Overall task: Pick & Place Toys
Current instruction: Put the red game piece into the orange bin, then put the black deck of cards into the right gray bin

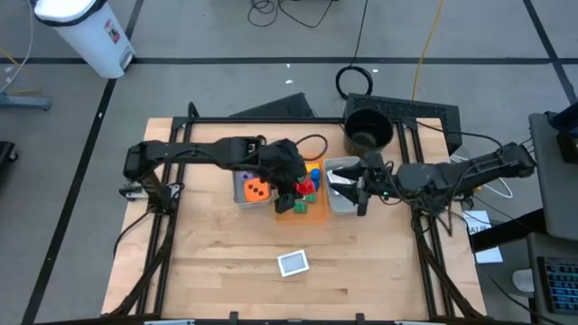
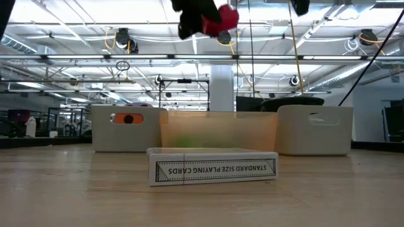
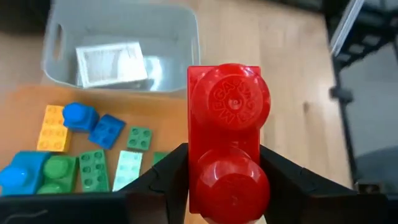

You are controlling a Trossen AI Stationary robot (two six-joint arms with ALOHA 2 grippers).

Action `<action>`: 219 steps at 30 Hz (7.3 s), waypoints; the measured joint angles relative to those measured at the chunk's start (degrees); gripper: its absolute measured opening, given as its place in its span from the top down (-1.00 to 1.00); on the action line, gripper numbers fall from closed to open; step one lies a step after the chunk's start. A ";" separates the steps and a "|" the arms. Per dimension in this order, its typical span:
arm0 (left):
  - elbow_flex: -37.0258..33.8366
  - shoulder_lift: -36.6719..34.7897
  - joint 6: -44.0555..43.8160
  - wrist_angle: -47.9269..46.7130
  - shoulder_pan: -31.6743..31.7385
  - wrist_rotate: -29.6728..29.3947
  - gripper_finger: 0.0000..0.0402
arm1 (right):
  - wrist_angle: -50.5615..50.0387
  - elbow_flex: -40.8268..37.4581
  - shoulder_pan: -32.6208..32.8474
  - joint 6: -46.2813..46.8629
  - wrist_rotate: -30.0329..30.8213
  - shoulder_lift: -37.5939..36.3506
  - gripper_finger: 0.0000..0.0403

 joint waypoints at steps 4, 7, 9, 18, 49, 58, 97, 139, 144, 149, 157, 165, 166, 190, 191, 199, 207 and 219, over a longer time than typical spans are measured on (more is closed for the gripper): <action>0.00 3.81 5.13 -0.05 1.02 1.19 0.28 | 7.95 -6.41 -0.79 3.91 0.01 -0.18 -0.14; 0.00 7.22 7.97 0.10 1.57 2.22 0.33 | 12.69 -10.35 -1.85 6.55 0.15 -0.17 -0.12; 0.00 9.40 9.26 0.02 1.89 2.65 0.33 | 15.16 -12.29 -2.41 7.87 0.74 -0.18 -0.10; 0.00 16.69 11.11 2.95 2.17 3.76 0.21 | 18.59 -16.42 -2.47 8.69 13.36 -2.92 -0.05; -0.07 26.65 8.98 9.53 1.30 3.61 0.14 | 18.04 -17.57 -2.48 10.51 13.51 -5.92 -0.02; -0.04 26.71 8.37 10.06 1.53 3.49 0.29 | 18.05 -17.53 -2.48 10.42 13.40 -5.93 -0.01; 0.02 -5.34 -2.49 1.90 -0.16 6.45 -0.23 | 21.33 -17.55 3.27 14.73 6.77 -5.29 -0.02; 0.00 -14.01 -25.30 0.54 -27.80 -22.08 -0.19 | -5.02 20.98 5.27 -17.98 -31.87 50.36 -0.27; 0.00 -14.01 -25.99 0.54 -27.90 -22.05 -0.19 | -4.23 20.96 4.78 -20.37 -31.69 53.45 -0.50; 0.00 -14.01 -26.53 0.54 -27.88 -22.07 -0.19 | -4.85 20.93 5.53 -23.68 -28.77 56.47 -0.72; 0.00 -14.01 -26.87 0.56 -27.88 -22.07 -0.19 | -5.08 20.94 6.59 -23.25 -25.54 57.11 -0.92; 0.00 -14.01 -26.85 0.58 -27.84 -23.96 -0.19 | -5.01 20.94 9.15 -22.69 -22.51 57.28 -0.93; 0.00 -14.01 -26.85 0.58 -27.84 -24.35 -0.19 | -4.79 20.94 9.40 -22.72 -21.32 57.55 -0.92; -0.02 -13.98 -28.09 0.56 -27.84 -25.07 -0.19 | -5.10 18.86 7.59 -19.71 -20.05 58.84 -0.91; -0.02 -13.98 -28.12 0.56 -27.86 -25.07 -0.19 | -5.10 18.40 7.51 -19.17 -20.09 58.84 -0.91; -0.02 -13.98 -28.09 0.54 -27.84 -25.07 -0.19 | -4.03 16.92 7.38 -17.85 -21.16 58.75 -0.88; -0.02 -13.98 -28.12 0.49 -27.84 -25.07 -0.19 | -1.95 16.81 7.20 -18.21 -21.43 58.77 -0.59; -0.02 -13.98 -28.31 0.13 -27.35 -25.04 -0.19 | -2.39 16.72 4.91 -18.26 -15.22 44.68 -0.60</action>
